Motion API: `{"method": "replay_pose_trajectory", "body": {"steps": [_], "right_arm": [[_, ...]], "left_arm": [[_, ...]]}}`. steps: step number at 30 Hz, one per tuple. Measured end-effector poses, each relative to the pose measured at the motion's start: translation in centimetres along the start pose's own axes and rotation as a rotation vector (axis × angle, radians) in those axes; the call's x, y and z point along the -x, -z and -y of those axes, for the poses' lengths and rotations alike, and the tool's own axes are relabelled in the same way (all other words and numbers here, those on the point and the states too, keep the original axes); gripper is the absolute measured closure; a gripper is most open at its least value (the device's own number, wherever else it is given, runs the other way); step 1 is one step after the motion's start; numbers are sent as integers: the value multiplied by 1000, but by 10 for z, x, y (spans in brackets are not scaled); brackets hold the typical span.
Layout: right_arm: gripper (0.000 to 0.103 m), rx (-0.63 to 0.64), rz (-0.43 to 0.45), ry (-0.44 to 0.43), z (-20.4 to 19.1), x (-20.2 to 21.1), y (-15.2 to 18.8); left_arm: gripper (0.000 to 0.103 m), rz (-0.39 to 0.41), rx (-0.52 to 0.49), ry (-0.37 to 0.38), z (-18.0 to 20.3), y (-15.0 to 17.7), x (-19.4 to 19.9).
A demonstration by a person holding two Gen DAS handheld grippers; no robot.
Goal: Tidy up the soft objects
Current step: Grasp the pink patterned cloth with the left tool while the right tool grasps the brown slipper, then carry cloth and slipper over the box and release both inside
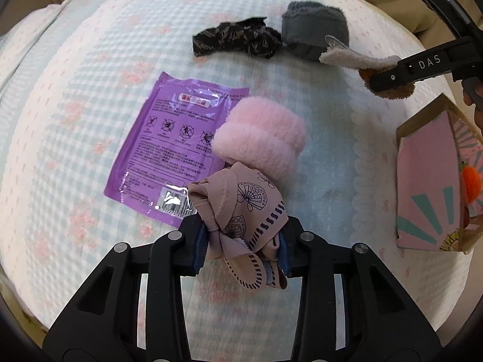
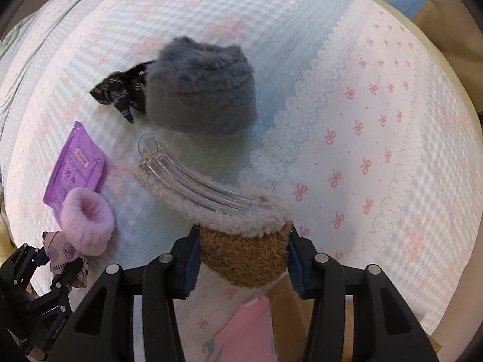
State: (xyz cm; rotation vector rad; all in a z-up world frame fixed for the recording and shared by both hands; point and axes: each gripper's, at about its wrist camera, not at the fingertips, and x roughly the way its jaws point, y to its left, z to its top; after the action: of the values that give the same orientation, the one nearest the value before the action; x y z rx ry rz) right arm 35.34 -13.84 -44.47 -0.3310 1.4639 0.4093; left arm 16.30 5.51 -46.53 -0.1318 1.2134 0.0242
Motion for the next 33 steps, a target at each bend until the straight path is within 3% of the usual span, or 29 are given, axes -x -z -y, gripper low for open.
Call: {"method": "replay_pose_trajectory", "body": {"steps": [8, 20, 26, 33], "right_arm": [[58, -29, 80, -12, -10, 55, 16], [58, -141, 287, -72, -12, 193, 86], [58, -203, 397, -90, 1, 255, 133], [58, -322, 493, -60, 33, 316, 206]], "left_arm": [[70, 72, 3, -4, 4, -5, 52], [70, 264, -21, -16, 29, -35, 193], [70, 355, -61, -6, 68, -42, 259], [70, 406, -134, 71, 141, -50, 307]]}}
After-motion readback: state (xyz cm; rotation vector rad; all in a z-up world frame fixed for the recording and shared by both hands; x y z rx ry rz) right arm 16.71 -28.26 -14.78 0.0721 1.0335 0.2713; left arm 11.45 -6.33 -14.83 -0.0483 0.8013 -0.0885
